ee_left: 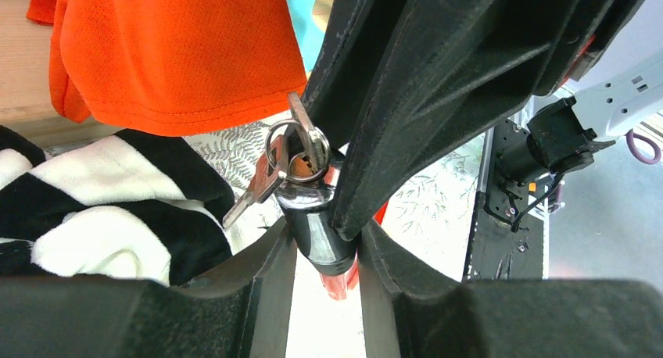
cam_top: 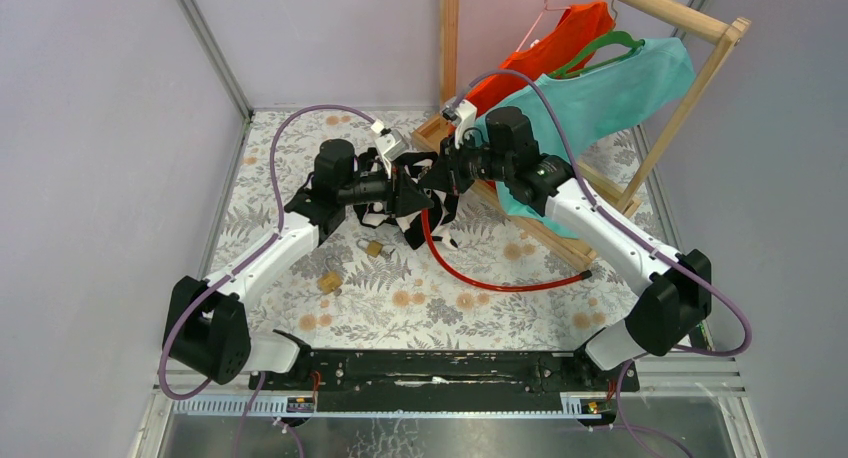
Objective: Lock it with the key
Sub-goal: Lock the lock.
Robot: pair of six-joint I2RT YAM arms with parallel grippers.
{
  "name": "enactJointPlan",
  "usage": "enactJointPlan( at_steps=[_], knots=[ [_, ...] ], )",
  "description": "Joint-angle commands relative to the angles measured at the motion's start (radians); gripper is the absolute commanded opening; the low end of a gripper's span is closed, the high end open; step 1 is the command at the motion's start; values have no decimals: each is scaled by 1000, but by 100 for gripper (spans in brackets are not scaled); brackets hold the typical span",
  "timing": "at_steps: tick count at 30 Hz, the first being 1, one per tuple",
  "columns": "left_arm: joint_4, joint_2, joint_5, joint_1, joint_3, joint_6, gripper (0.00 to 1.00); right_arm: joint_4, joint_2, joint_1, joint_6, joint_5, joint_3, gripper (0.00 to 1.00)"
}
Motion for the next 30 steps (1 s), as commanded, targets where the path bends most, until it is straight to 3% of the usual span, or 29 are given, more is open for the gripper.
enactJointPlan(
  at_steps=[1, 4, 7, 17, 23, 30],
  knots=[
    [70, -32, 68, -10, -5, 21, 17, 38, -35, 6, -36, 17, -6, 0],
    [84, -42, 108, -8, -28, 26, 37, 43, -62, 0, -83, -7, -24, 0],
    [89, -49, 164, -1, -46, 37, 49, 56, -89, -25, -111, -103, -47, 0],
    [200, -41, 270, -1, -75, -37, 62, 77, -132, -29, -133, -282, -73, 0],
    [311, -29, 278, -2, -114, -106, 60, 97, -120, -29, -84, -319, -54, 0],
    [370, -23, 283, -2, -126, -149, 40, 102, -107, -30, -70, -326, -45, 0]
  ],
)
